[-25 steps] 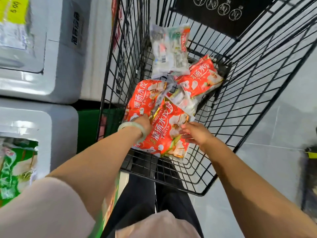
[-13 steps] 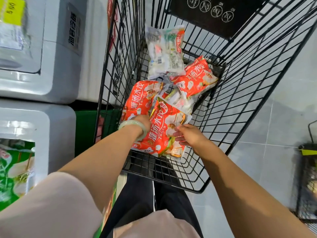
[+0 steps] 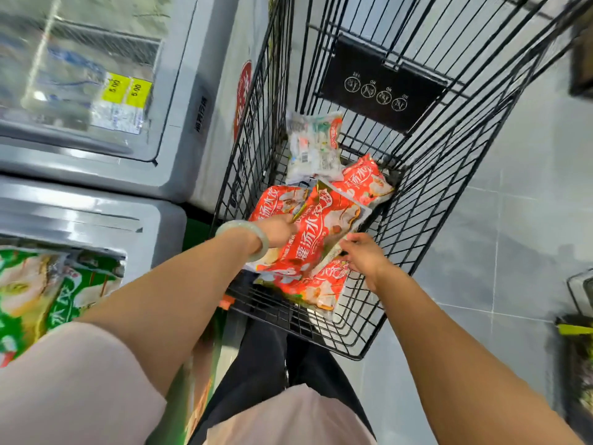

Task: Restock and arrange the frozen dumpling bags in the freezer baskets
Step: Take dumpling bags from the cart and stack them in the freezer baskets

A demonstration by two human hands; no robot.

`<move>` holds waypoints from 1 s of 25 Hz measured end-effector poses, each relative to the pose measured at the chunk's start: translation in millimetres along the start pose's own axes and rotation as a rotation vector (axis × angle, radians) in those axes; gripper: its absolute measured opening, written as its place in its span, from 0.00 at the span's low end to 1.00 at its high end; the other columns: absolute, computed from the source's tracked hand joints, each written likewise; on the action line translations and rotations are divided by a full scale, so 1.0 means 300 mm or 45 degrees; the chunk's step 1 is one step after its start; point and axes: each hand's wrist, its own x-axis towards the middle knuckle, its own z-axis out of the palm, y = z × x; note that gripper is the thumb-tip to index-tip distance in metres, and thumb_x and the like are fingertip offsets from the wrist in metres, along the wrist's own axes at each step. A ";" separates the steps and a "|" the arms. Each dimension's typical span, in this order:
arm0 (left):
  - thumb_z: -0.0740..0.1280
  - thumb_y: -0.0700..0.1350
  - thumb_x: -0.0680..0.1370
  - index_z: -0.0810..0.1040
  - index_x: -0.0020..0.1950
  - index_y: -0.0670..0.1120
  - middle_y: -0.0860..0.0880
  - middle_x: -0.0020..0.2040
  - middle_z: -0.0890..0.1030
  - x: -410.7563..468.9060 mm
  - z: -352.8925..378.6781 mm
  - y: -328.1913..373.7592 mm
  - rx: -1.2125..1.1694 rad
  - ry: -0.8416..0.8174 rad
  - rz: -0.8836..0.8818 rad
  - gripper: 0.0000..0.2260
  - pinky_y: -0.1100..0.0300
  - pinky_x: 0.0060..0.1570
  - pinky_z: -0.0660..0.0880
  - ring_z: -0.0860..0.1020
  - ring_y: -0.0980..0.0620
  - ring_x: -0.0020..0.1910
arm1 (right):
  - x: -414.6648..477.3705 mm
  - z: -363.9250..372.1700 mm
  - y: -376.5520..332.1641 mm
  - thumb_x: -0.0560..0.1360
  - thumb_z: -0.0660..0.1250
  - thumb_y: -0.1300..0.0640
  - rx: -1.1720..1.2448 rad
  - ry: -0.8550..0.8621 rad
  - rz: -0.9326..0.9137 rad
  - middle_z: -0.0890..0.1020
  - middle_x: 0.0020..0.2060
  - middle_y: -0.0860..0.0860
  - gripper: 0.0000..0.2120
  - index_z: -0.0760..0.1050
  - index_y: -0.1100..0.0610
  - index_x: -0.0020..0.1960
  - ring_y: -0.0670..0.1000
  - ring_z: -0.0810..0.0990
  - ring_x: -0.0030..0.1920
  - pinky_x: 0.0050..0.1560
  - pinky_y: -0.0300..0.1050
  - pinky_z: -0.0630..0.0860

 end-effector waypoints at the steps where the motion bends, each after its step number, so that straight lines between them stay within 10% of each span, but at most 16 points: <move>1: 0.53 0.47 0.84 0.65 0.72 0.44 0.44 0.71 0.71 -0.037 -0.025 0.028 -0.213 0.006 0.010 0.18 0.50 0.67 0.70 0.73 0.46 0.67 | -0.021 -0.013 -0.011 0.79 0.61 0.50 -0.016 0.021 -0.014 0.72 0.67 0.57 0.25 0.61 0.57 0.72 0.57 0.75 0.61 0.60 0.50 0.72; 5: 0.56 0.45 0.83 0.71 0.64 0.42 0.42 0.61 0.79 -0.241 -0.089 0.125 -0.812 0.109 0.122 0.13 0.53 0.55 0.78 0.79 0.44 0.55 | -0.122 -0.067 -0.074 0.74 0.61 0.35 0.177 -0.028 -0.113 0.65 0.73 0.52 0.37 0.56 0.53 0.76 0.57 0.66 0.71 0.66 0.53 0.64; 8: 0.56 0.46 0.83 0.74 0.55 0.44 0.42 0.52 0.81 -0.370 -0.108 0.153 -1.110 0.138 0.185 0.10 0.50 0.51 0.79 0.80 0.45 0.48 | -0.196 -0.096 -0.141 0.65 0.65 0.28 0.326 -0.236 -0.249 0.77 0.65 0.48 0.37 0.69 0.45 0.68 0.54 0.73 0.67 0.67 0.57 0.65; 12: 0.56 0.48 0.82 0.74 0.55 0.42 0.45 0.50 0.81 -0.509 -0.133 0.110 -1.340 0.285 0.241 0.12 0.47 0.55 0.75 0.79 0.47 0.41 | -0.299 -0.060 -0.242 0.62 0.73 0.34 0.485 -0.580 -0.340 0.83 0.56 0.52 0.29 0.80 0.48 0.58 0.54 0.83 0.55 0.46 0.50 0.81; 18: 0.59 0.51 0.80 0.78 0.55 0.42 0.43 0.43 0.84 -0.698 -0.128 -0.054 -1.496 0.554 0.326 0.14 0.52 0.46 0.81 0.83 0.47 0.39 | -0.420 0.129 -0.342 0.68 0.71 0.41 0.331 -0.540 -0.400 0.87 0.44 0.55 0.24 0.77 0.55 0.58 0.54 0.86 0.44 0.44 0.52 0.83; 25: 0.60 0.58 0.79 0.71 0.67 0.38 0.41 0.60 0.77 -0.913 -0.020 -0.440 -1.452 1.254 -0.017 0.27 0.52 0.51 0.73 0.76 0.42 0.59 | -0.597 0.443 -0.388 0.75 0.65 0.45 0.213 -0.598 -0.479 0.81 0.58 0.59 0.23 0.75 0.59 0.64 0.58 0.81 0.57 0.61 0.60 0.75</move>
